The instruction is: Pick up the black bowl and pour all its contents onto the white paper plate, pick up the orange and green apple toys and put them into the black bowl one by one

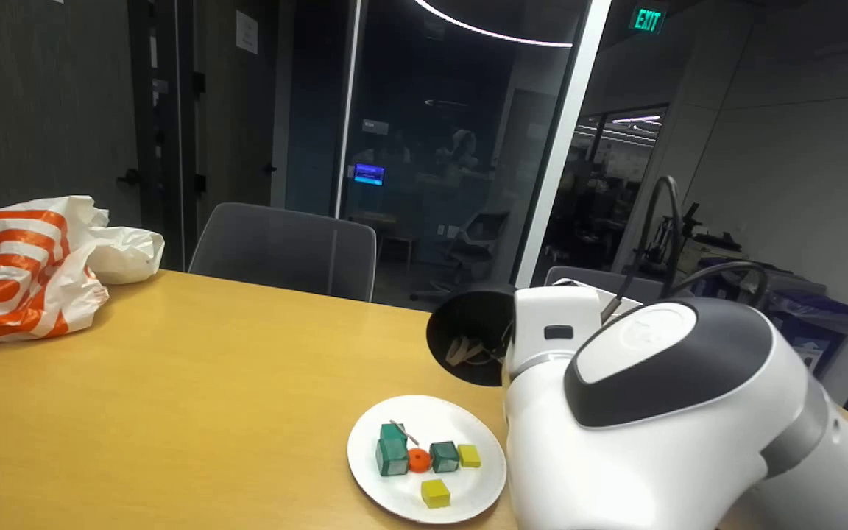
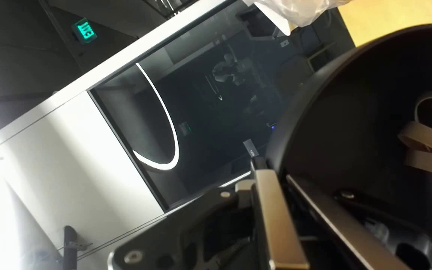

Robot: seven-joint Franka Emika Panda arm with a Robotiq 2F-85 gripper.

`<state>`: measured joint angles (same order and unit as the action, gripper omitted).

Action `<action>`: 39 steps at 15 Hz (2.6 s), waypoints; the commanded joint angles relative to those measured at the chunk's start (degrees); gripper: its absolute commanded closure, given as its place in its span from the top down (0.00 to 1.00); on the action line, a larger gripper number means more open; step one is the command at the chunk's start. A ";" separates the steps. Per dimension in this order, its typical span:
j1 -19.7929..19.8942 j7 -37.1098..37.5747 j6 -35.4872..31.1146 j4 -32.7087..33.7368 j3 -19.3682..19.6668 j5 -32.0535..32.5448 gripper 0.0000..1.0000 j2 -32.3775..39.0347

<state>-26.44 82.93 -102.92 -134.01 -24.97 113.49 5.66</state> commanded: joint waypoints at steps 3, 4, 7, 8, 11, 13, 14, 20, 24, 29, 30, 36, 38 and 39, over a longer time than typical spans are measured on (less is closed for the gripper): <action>0.07 1.63 2.41 -2.66 -0.63 6.56 0.06 -1.16; 0.04 1.28 2.35 -3.32 -0.68 8.11 0.05 -1.13; 0.20 1.09 2.45 -4.36 -0.77 10.81 0.06 -1.25; 0.21 1.30 3.15 -4.29 -0.77 11.30 0.05 -1.36; 0.53 1.07 3.94 -2.71 -0.61 10.79 0.06 -2.31; 0.75 0.96 4.62 -1.18 -0.43 10.17 0.05 -3.09; 0.89 0.94 4.94 -0.38 -0.33 9.89 0.05 -3.56; 0.84 1.30 5.61 -1.00 -0.41 11.19 0.05 -3.62; 1.11 0.91 4.45 -1.92 -0.29 9.89 0.04 -3.74; 3.21 -4.37 -7.03 0.11 1.13 -1.35 0.05 -7.15; 4.00 -6.27 -10.39 0.43 1.87 -5.04 0.05 -8.59; 7.65 -24.73 -24.83 2.22 8.57 -29.30 0.05 -16.41; 8.40 -32.26 -30.62 1.55 11.15 -38.32 0.05 -18.75; 8.65 -36.14 -33.10 1.14 12.24 -43.22 0.05 -19.73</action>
<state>-18.80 56.45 -128.87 -131.65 -15.48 80.69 -9.83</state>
